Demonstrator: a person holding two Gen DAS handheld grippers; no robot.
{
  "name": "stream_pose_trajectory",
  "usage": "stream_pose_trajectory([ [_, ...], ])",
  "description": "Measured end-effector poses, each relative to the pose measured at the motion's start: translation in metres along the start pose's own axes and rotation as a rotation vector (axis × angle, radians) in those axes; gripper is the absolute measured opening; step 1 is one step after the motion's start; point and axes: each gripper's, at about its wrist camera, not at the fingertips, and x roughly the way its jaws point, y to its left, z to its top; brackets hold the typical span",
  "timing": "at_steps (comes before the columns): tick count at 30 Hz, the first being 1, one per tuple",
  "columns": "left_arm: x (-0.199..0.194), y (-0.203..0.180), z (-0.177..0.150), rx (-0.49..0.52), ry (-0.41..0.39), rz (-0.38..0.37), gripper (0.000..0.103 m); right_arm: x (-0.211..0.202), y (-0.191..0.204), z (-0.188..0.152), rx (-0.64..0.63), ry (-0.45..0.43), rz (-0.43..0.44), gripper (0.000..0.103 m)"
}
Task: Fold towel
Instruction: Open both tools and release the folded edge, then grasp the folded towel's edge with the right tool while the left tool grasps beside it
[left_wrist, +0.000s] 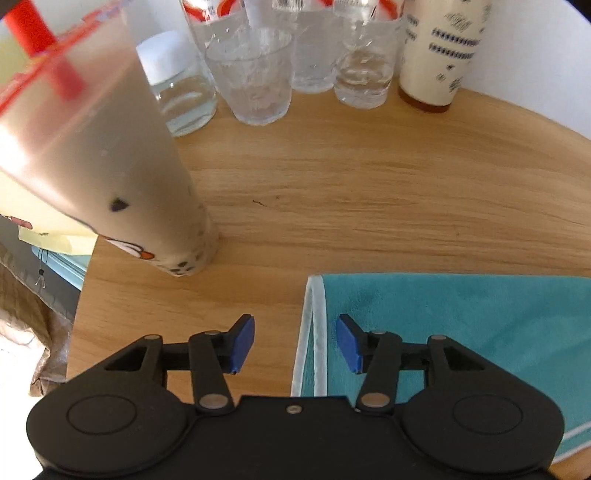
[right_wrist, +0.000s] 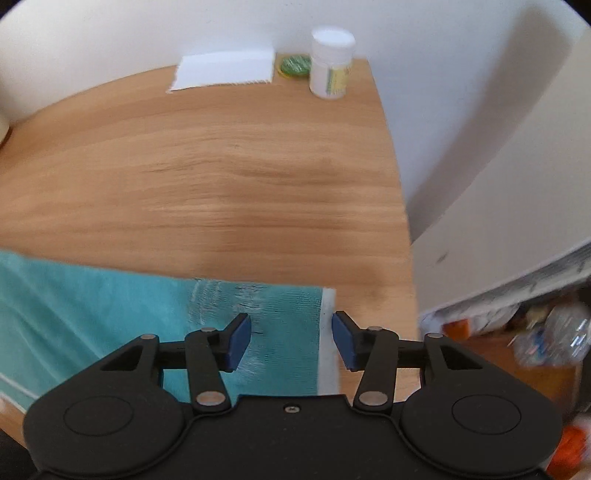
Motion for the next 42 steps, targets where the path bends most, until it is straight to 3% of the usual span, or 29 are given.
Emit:
stream_pose_trajectory([
  [4,0.008,-0.004,0.004,-0.011,0.0,0.002,0.05,0.005,0.003,0.004,-0.004,0.015,-0.008,0.051],
  [6,0.009,-0.01,0.005,0.013,-0.019,0.02,0.049,0.008,0.006,0.007,-0.024,0.021,-0.029,0.026],
  [8,0.009,-0.017,0.007,0.05,-0.039,0.043,0.044,0.009,0.007,0.011,-0.027,0.021,-0.036,0.016],
  [11,0.01,-0.029,0.011,0.091,-0.063,0.098,0.038,0.011,0.008,0.018,-0.03,0.005,-0.053,0.013],
  [13,0.012,-0.036,0.016,0.103,-0.073,0.136,0.028,0.01,0.008,0.021,-0.023,-0.012,-0.065,0.012],
  [16,0.018,-0.046,0.025,0.116,-0.091,0.194,0.02,0.013,0.011,0.03,-0.018,-0.034,-0.083,0.011],
  [24,0.033,-0.049,0.051,0.076,-0.104,0.254,0.006,0.021,0.015,0.068,0.01,-0.074,-0.152,0.01],
  [30,0.02,-0.038,0.061,0.0,-0.043,0.11,0.013,0.024,0.015,0.079,-0.02,-0.031,-0.159,0.011],
  [32,0.007,-0.037,0.054,0.011,-0.037,0.084,0.03,0.021,0.015,0.075,-0.034,-0.029,-0.163,0.013],
  [33,-0.001,-0.037,0.049,0.018,-0.029,0.07,0.05,0.021,0.015,0.074,-0.033,-0.025,-0.157,0.014],
  [34,-0.004,-0.037,0.045,0.018,-0.026,0.054,0.055,0.02,0.013,0.071,-0.028,-0.023,-0.15,0.014],
  [36,-0.01,-0.035,0.033,0.035,-0.006,0.029,0.055,0.019,0.01,0.069,-0.018,-0.022,-0.143,0.014],
  [39,-0.005,-0.035,0.02,0.067,0.024,0.049,0.055,0.019,0.009,0.067,-0.01,-0.022,-0.136,0.014],
  [42,0.004,-0.033,0.015,0.043,0.025,0.018,0.054,0.019,0.012,0.064,-0.03,-0.019,-0.14,0.015],
])
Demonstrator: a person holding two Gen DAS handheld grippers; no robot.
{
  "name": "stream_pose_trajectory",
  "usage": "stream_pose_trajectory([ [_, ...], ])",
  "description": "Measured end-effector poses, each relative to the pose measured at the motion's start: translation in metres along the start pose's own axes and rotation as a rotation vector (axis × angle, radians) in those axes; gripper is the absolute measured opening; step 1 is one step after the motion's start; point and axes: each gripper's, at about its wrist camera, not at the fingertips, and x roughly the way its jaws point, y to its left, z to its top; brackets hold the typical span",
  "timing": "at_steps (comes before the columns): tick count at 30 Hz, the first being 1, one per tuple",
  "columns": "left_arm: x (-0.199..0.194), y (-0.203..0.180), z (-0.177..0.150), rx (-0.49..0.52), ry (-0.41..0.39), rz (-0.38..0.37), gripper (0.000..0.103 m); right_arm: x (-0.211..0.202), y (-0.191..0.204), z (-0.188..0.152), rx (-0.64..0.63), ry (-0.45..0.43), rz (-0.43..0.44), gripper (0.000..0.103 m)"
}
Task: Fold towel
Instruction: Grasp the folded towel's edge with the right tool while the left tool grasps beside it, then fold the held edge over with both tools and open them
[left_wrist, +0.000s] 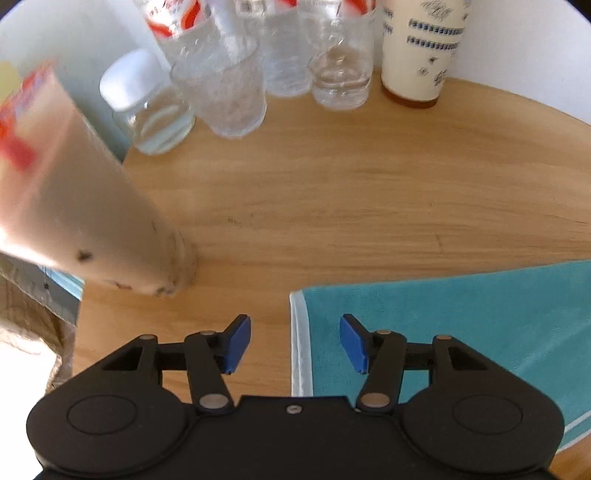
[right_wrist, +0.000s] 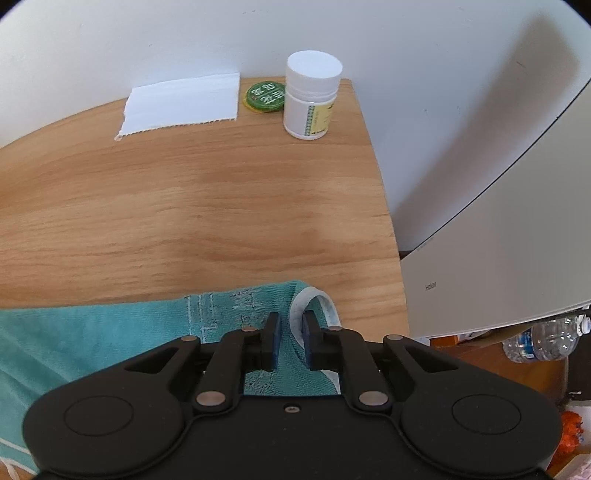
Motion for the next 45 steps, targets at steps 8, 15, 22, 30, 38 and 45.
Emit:
stream_pose_trajectory([
  [8,0.009,-0.014,0.004,0.021,-0.017,-0.061,0.01,0.001,0.001,-0.004,-0.006,0.004,0.005,0.013],
  [15,0.01,-0.02,0.013,0.059,-0.062,-0.023,0.005,-0.002,0.0,-0.004,0.023,-0.027,-0.001,0.008],
  [22,0.02,-0.023,0.042,0.06,-0.097,0.024,0.005,-0.003,0.002,0.005,0.042,-0.065,0.003,0.008],
  [30,0.028,-0.019,0.072,0.039,-0.134,0.089,0.005,-0.002,-0.004,0.038,0.104,-0.113,-0.028,0.005],
  [38,0.014,-0.015,0.067,0.053,-0.136,0.12,0.036,-0.028,-0.013,0.02,0.079,-0.109,-0.009,0.011],
  [45,-0.013,-0.005,0.029,0.057,-0.119,0.104,0.052,-0.049,-0.014,-0.055,0.101,-0.016,0.011,0.036],
])
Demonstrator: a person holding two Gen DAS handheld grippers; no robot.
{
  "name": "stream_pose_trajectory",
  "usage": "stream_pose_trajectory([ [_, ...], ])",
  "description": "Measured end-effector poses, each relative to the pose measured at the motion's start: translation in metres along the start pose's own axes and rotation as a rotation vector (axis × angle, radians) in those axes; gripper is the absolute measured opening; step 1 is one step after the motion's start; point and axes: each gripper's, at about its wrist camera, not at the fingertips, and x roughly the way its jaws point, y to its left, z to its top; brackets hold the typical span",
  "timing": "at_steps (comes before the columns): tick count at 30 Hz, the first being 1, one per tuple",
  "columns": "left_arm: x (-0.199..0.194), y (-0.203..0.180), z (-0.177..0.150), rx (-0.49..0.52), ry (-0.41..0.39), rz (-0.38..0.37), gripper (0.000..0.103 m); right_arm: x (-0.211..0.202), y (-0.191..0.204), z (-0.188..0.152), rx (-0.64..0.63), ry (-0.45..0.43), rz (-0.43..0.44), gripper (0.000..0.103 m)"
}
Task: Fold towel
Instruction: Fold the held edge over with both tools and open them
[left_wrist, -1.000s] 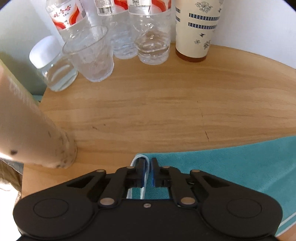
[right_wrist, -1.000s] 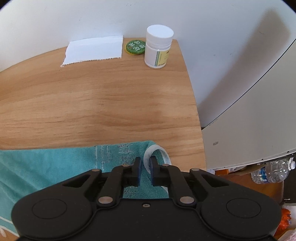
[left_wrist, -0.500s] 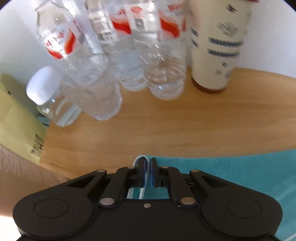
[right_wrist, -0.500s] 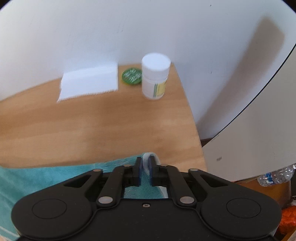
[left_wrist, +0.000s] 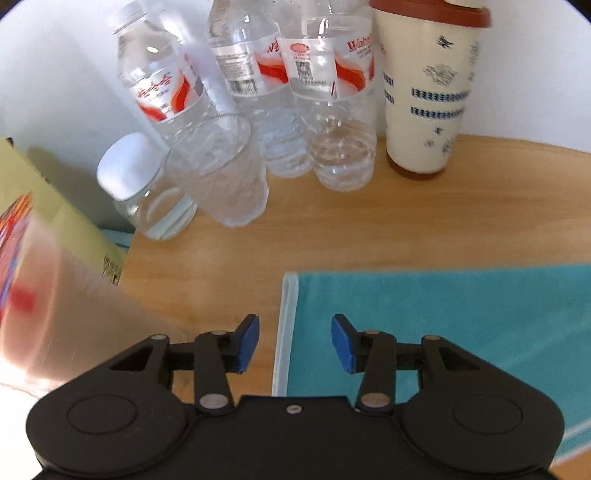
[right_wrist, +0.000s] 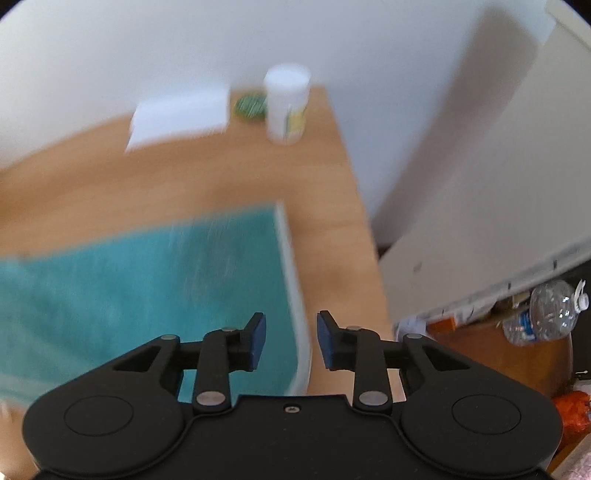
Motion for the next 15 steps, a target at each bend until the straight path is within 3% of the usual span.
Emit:
stream_pose_trajectory([
  [4,-0.006,0.006,-0.023,-0.023,0.049,-0.033,0.053,0.002,0.0,-0.041,0.145,0.072,0.089,0.036],
  [7,-0.005,0.01,-0.041,-0.038,0.086,-0.027,0.054,0.001,0.008,-0.058,0.217,0.068,0.15,0.036],
  [11,-0.002,0.014,-0.052,-0.064,0.114,-0.039,0.054,0.005,0.015,-0.062,0.358,0.044,0.223,0.036],
  [15,0.002,0.013,-0.053,-0.07,0.1,-0.048,0.054,0.004,0.033,-0.056,0.378,0.015,0.229,0.036],
])
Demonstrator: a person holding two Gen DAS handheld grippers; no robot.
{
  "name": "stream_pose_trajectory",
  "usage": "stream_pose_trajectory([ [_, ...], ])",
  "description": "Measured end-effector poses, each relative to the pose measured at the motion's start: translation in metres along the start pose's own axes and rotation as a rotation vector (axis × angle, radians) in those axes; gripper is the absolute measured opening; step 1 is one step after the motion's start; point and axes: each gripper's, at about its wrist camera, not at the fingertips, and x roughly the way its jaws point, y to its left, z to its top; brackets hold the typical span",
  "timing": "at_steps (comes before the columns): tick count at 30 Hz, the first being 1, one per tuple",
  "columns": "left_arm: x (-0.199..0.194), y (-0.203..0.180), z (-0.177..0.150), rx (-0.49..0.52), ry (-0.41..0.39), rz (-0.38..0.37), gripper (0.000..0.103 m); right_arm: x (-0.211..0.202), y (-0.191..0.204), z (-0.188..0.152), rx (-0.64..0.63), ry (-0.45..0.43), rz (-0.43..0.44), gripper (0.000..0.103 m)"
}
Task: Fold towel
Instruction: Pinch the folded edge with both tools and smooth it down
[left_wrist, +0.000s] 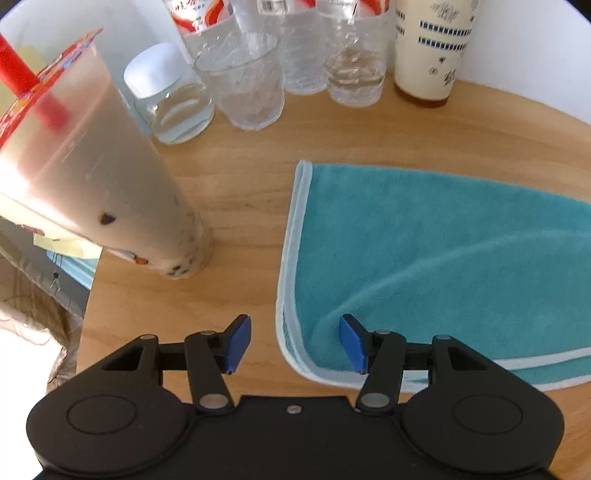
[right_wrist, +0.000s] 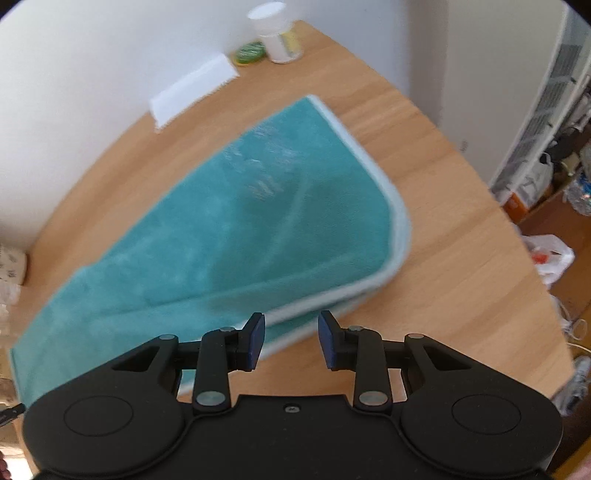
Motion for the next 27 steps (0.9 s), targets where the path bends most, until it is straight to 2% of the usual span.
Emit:
stream_pose_trajectory([
  [6,0.008,-0.009,0.005,0.009,-0.014,-0.015,0.053,0.018,0.015,0.007,0.051,-0.026,-0.043,0.036],
  [8,0.011,-0.013,0.004,0.018,-0.016,-0.02,0.049,0.02,0.02,0.008,0.069,-0.042,-0.067,0.035],
  [9,0.01,-0.015,0.003,0.027,-0.031,-0.025,0.04,0.02,0.024,0.008,0.063,-0.041,-0.087,0.035],
  [11,0.01,-0.02,0.001,0.059,-0.049,-0.037,0.025,0.021,0.032,0.005,0.038,-0.041,-0.141,0.028],
  [12,0.01,-0.024,-0.001,0.082,-0.06,-0.038,0.013,0.023,0.038,0.002,0.003,-0.044,-0.178,0.024],
  [13,0.009,-0.027,-0.004,0.102,-0.069,-0.035,0.012,0.024,0.043,0.0,-0.034,-0.047,-0.214,0.015],
  [15,0.009,-0.035,-0.009,0.142,-0.088,-0.005,0.01,0.028,0.057,-0.003,-0.117,-0.043,-0.279,0.013],
  [16,0.009,-0.036,-0.009,0.153,-0.089,0.0,0.009,0.029,0.061,-0.002,-0.125,-0.026,-0.297,0.006],
  [17,0.009,-0.038,-0.009,0.164,-0.089,0.005,0.009,0.027,0.062,-0.001,-0.12,-0.017,-0.294,0.002],
  [18,0.009,-0.038,-0.009,0.171,-0.089,0.009,0.009,0.024,0.067,-0.002,-0.166,-0.035,-0.3,0.003],
  [19,0.009,-0.038,-0.008,0.171,-0.087,0.007,0.009,0.021,0.071,-0.004,-0.213,-0.054,-0.308,0.007],
  [21,0.007,-0.035,-0.007,0.172,-0.081,0.004,0.01,0.014,0.088,-0.018,-0.393,-0.058,-0.286,0.009],
  [22,0.004,-0.033,-0.006,0.176,-0.082,0.01,0.01,0.011,0.097,-0.025,-0.483,-0.06,-0.274,0.021],
  [23,0.002,-0.032,-0.006,0.174,-0.082,0.008,0.011,0.007,0.107,-0.034,-0.562,-0.051,-0.211,0.035],
  [24,-0.001,-0.03,-0.005,0.171,-0.08,0.003,0.014,0.006,0.111,-0.037,-0.591,-0.048,-0.181,0.037],
  [25,-0.003,-0.03,-0.005,0.172,-0.082,-0.002,0.021,0.007,0.125,-0.048,-0.71,-0.031,-0.085,0.037],
  [27,-0.009,-0.03,-0.006,0.203,-0.095,-0.006,0.037,0.013,0.147,-0.065,-0.905,-0.026,-0.016,0.037],
])
